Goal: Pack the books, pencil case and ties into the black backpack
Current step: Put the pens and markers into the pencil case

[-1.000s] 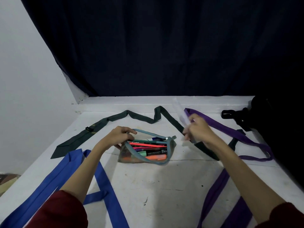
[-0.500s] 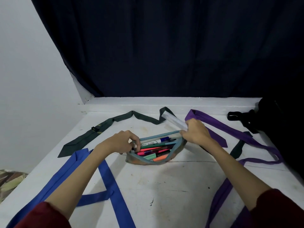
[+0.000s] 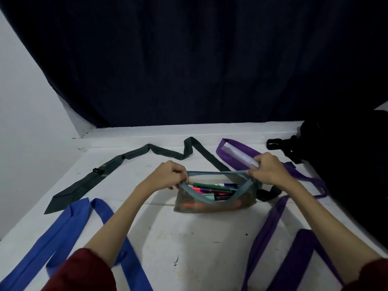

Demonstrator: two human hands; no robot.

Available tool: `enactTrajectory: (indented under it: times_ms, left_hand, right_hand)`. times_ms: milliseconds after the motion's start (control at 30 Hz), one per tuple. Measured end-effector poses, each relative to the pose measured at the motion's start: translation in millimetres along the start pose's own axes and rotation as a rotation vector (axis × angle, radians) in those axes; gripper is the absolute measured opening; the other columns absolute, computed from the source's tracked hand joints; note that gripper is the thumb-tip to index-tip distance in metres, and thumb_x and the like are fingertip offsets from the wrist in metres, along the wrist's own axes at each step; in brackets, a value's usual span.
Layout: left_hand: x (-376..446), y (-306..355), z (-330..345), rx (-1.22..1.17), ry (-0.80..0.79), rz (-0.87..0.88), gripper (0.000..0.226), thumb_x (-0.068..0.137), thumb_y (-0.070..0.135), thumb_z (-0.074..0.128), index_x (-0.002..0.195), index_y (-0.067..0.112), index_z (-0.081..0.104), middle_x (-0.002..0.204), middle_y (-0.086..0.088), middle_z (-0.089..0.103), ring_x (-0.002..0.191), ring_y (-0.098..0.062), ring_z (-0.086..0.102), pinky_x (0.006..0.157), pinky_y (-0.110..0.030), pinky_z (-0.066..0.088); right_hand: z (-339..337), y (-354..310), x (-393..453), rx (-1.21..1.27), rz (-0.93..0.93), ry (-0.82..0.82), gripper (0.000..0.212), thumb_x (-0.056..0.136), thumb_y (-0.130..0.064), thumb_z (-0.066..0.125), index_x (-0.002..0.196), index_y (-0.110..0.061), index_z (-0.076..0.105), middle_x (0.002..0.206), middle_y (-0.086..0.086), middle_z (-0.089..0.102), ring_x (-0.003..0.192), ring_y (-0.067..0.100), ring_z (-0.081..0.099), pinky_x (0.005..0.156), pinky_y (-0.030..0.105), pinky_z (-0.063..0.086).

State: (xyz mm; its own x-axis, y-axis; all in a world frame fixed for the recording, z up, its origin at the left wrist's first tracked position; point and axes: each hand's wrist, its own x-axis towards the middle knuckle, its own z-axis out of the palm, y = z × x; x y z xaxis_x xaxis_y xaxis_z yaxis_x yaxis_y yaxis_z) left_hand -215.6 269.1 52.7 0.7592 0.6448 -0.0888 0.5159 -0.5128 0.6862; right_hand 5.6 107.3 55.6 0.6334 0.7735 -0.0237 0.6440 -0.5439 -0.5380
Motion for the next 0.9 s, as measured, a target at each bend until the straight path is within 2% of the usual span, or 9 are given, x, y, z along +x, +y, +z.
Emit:
enactTrajectory:
  times_ms: [100, 200, 267, 333, 400, 500, 567, 733, 900]
  left_hand:
    - [-3, -7, 5, -0.080, -0.011, 0.025, 0.022, 0.085, 0.009, 0.058, 0.070, 0.022, 0.068, 0.086, 0.001, 0.070, 0.070, -0.004, 0.057, 0.059, -0.020, 0.047]
    - [-8, -15, 9, -0.230, -0.054, 0.037, 0.009, 0.084, 0.018, 0.070, 0.077, 0.014, 0.065, 0.088, 0.000, 0.067, 0.077, -0.010, 0.063, 0.067, -0.026, 0.055]
    - [-9, -18, 7, -0.304, -0.079, 0.027, 0.012, 0.084, 0.016, 0.071, 0.077, 0.012, 0.061, 0.092, -0.002, 0.069, 0.084, -0.010, 0.065, 0.074, -0.030, 0.057]
    - [-9, -16, 5, -0.329, -0.097, 0.021, 0.015, 0.087, 0.005, 0.064, 0.075, 0.011, 0.057, 0.100, -0.005, 0.072, 0.084, -0.004, 0.066, 0.073, -0.028, 0.055]
    - [-9, -14, 4, -0.330, -0.087, 0.010, 0.017, 0.088, -0.001, 0.058, 0.075, 0.009, 0.055, 0.103, -0.009, 0.071, 0.080, 0.002, 0.066, 0.066, -0.020, 0.053]
    - [-10, -13, 3, -0.342, -0.050, -0.005, 0.013, 0.088, -0.002, 0.059, 0.078, 0.005, 0.055, 0.099, -0.015, 0.069, 0.079, 0.003, 0.067, 0.062, -0.016, 0.050]
    - [-11, -14, 0, -0.358, -0.045, -0.004, 0.008, 0.088, -0.001, 0.060, 0.082, 0.003, 0.056, 0.095, -0.015, 0.068, 0.078, 0.001, 0.068, 0.064, -0.017, 0.052]
    - [-11, -17, -9, -0.345, -0.041, 0.001, 0.009, 0.087, -0.004, 0.059, 0.081, 0.002, 0.057, 0.081, -0.002, 0.063, 0.069, -0.004, 0.067, 0.072, -0.025, 0.057]
    - [-10, -18, -9, -0.329, -0.021, 0.013, 0.012, 0.085, -0.004, 0.061, 0.076, 0.004, 0.060, 0.077, 0.001, 0.065, 0.070, -0.005, 0.067, 0.080, -0.032, 0.058]
  right_hand:
    - [-1, -9, -1, -0.030, -0.045, 0.091, 0.022, 0.081, -0.023, 0.068, 0.074, -0.006, 0.055, 0.065, 0.002, 0.050, 0.063, 0.020, 0.049, 0.049, 0.025, 0.030]
    - [5, -37, -11, 0.338, -0.138, 0.186, 0.026, 0.089, -0.024, 0.061, 0.071, -0.016, 0.046, 0.063, -0.001, 0.049, 0.057, 0.013, 0.048, 0.049, 0.024, 0.032]
    - [13, -60, -20, 0.756, -0.182, 0.014, 0.017, 0.095, -0.013, 0.053, 0.079, -0.015, 0.052, 0.068, 0.002, 0.055, 0.058, 0.013, 0.053, 0.056, 0.024, 0.044]
    - [26, -65, -21, 0.851, -0.241, -0.187, 0.012, 0.095, -0.005, 0.049, 0.088, -0.004, 0.059, 0.074, 0.006, 0.061, 0.065, 0.015, 0.060, 0.070, 0.030, 0.053]
    - [38, -56, -18, 0.699, -0.279, -0.256, 0.013, 0.092, -0.005, 0.055, 0.089, 0.003, 0.065, 0.076, 0.007, 0.065, 0.068, 0.016, 0.062, 0.073, 0.032, 0.054]
    - [42, -38, -11, 0.430, -0.329, -0.217, 0.012, 0.088, -0.009, 0.064, 0.077, -0.009, 0.070, 0.076, 0.011, 0.066, 0.065, 0.023, 0.061, 0.066, 0.037, 0.051]
    - [36, -30, -6, 0.259, -0.380, -0.228, 0.014, 0.086, -0.012, 0.067, 0.074, -0.016, 0.072, 0.083, 0.006, 0.065, 0.074, 0.026, 0.062, 0.072, 0.038, 0.050]
    - [22, -23, -2, -0.287, -0.484, -0.259, 0.015, 0.089, -0.009, 0.061, 0.095, -0.016, 0.072, 0.087, 0.002, 0.068, 0.081, 0.022, 0.062, 0.071, 0.043, 0.053]
    - [23, -27, -5, -0.163, -0.497, -0.214, 0.020, 0.089, -0.020, 0.064, 0.107, -0.017, 0.070, 0.093, -0.001, 0.068, 0.084, 0.012, 0.060, 0.076, 0.034, 0.054]
